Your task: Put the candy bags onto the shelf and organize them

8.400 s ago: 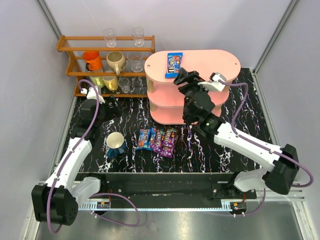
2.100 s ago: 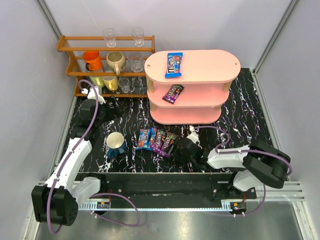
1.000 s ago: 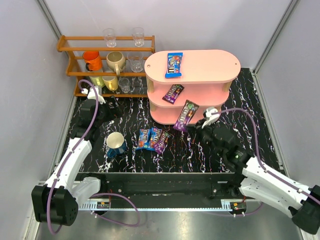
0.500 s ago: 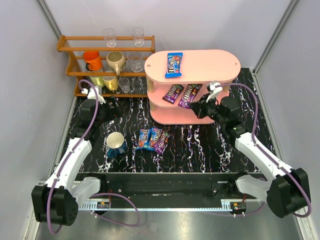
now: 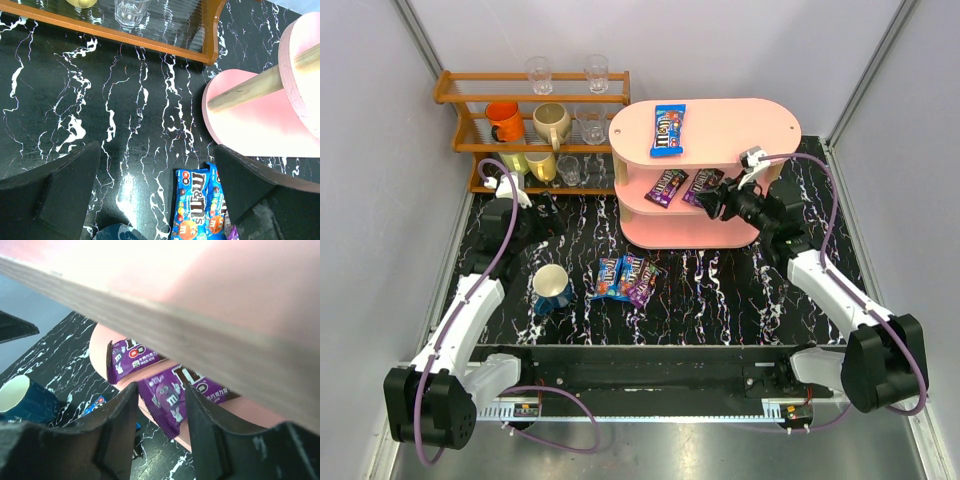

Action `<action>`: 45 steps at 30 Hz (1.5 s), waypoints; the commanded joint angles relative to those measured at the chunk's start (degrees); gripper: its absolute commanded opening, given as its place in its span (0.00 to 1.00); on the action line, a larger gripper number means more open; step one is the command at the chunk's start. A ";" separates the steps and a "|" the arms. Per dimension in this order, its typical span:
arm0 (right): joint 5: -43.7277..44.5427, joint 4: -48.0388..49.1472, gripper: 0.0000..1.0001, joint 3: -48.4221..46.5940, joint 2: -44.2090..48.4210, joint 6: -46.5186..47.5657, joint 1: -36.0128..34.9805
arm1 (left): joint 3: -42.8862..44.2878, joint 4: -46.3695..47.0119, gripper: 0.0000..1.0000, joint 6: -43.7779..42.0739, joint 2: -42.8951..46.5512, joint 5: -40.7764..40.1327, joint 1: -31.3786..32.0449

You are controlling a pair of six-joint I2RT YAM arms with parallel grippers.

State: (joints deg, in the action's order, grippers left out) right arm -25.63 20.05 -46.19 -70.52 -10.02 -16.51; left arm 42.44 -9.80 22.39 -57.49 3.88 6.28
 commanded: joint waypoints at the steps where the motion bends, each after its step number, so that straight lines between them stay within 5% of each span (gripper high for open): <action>1: 3.65 2.80 0.52 -0.30 0.64 -2.11 0.78 | 2.83 2.24 0.99 -0.42 0.36 -0.01 -0.22; 12: 19.87 -8.80 0.54 7.07 18.21 -6.92 -2.81 | 2.92 2.33 0.99 -0.24 0.63 0.34 -0.31; 16: 38.59 -13.19 0.64 14.01 27.96 -13.69 -16.77 | 2.57 2.60 0.99 -0.16 0.89 0.52 -0.31; 20: 55.13 -14.52 0.66 20.17 26.15 -27.29 -31.45 | 2.65 2.77 0.99 -0.07 0.72 0.69 -0.31; 31: 41.71 10.08 0.69 23.08 -8.02 -47.28 -37.28 | 2.65 2.33 0.99 -0.16 1.07 0.51 -0.31; 45: 34.60 21.07 0.61 20.09 -20.26 -51.85 -38.86 | 2.39 2.51 0.99 0.11 1.42 0.69 -0.31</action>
State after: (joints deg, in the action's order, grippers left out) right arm 11.22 35.48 -23.90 -87.46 -59.86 -54.65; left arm 42.44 -9.76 22.44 -57.47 3.92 6.28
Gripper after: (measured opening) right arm 0.644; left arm 0.987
